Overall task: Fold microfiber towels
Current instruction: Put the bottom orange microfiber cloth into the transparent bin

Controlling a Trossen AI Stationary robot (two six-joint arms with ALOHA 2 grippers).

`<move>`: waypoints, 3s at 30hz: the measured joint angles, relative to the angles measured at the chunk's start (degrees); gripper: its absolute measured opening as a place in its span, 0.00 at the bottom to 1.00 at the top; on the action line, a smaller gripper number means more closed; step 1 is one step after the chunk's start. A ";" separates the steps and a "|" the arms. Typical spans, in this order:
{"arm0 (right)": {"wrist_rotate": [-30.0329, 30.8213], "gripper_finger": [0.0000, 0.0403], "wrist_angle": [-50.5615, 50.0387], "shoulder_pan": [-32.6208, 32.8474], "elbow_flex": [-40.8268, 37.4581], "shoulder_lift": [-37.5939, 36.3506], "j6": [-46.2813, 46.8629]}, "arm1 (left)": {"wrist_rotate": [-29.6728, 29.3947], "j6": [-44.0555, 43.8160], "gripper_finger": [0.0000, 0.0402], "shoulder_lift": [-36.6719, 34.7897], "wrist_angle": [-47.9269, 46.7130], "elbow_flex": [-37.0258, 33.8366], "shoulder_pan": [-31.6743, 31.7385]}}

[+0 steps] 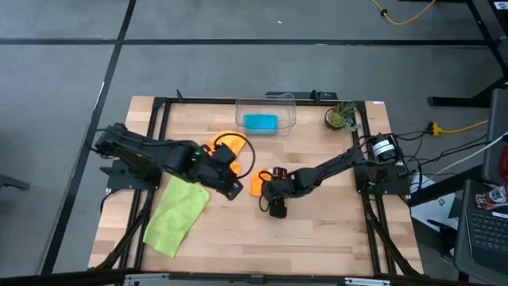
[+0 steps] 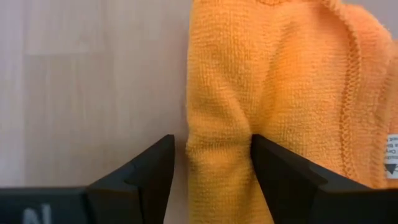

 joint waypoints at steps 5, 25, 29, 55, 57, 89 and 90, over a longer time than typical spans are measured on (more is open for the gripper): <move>2.25 0.46 0.17 -1.10 0.00 0.37 0.26 | -2.01 -0.14 0.40 -3.11 -1.86 0.01 -3.33; 2.81 0.05 -0.99 -1.58 1.32 -0.27 13.06 | -11.90 -3.30 0.40 -5.19 -7.70 0.01 -13.44; -1.19 0.04 -5.98 -2.04 3.94 -3.63 13.12 | -12.11 -3.32 0.40 -5.19 -7.54 0.01 -13.44; -1.35 0.04 -7.37 -15.22 7.06 -28.24 2.88 | -12.78 -3.31 0.40 -5.19 -7.26 0.01 -12.59; -1.36 0.04 -7.24 -17.12 7.06 -28.95 1.94 | -12.76 -3.31 0.40 -5.19 -6.93 0.01 -12.19; -23.83 0.04 3.22 -45.41 7.25 -24.84 -26.72 | -17.94 -7.79 0.40 -5.16 -6.80 0.01 -10.93; -23.84 0.04 3.53 -45.57 7.26 -23.55 -27.38 | -17.96 -7.77 0.40 -5.16 -6.80 0.01 -10.69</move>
